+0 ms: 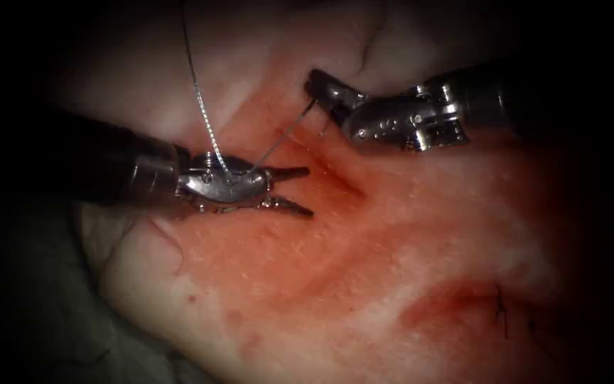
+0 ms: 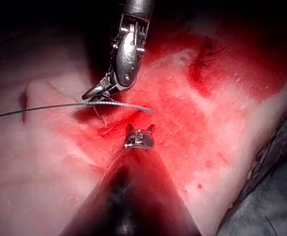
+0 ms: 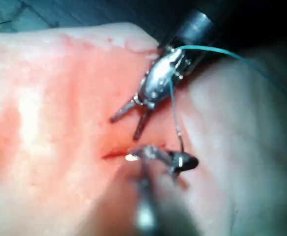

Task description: Wound Closure

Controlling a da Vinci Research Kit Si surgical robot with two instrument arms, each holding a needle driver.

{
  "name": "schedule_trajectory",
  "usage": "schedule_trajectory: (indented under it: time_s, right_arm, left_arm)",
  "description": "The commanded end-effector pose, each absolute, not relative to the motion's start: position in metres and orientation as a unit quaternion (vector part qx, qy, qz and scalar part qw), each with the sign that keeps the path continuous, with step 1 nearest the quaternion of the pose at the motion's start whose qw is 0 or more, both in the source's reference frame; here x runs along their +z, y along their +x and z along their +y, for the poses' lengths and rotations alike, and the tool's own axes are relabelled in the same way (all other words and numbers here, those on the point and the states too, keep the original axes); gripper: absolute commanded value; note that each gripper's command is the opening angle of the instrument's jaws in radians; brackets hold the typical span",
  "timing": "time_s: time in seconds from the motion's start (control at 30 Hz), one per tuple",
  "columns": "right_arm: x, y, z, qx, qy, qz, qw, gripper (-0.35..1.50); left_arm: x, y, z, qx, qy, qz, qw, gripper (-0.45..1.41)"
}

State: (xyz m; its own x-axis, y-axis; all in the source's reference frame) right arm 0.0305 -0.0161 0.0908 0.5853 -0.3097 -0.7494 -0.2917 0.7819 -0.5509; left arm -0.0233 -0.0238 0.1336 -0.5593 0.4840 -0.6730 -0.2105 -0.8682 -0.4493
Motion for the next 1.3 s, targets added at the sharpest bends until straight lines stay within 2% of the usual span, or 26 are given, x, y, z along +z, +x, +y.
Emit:
schedule_trajectory:
  time_s: [0.03,0.8,1.3]
  right_arm:
    - [0.0912,0.0312,-0.0165,0.005,-0.324,0.459,0.827,-0.35]
    - [0.0911,0.0305,-0.0153,0.192,-0.242,0.528,0.791,-0.35]
    - [0.0912,0.0304,-0.0158,0.277,-0.168,0.527,0.786,-0.35]
  left_arm:
    - [0.1344,-0.0238,-0.0245,0.868,-0.424,-0.163,0.2,0.56]
    - [0.1386,-0.0222,-0.0257,0.876,-0.405,-0.169,0.198,0.54]
    - [0.1388,-0.0218,-0.0256,0.877,-0.405,-0.17,0.195,0.52]
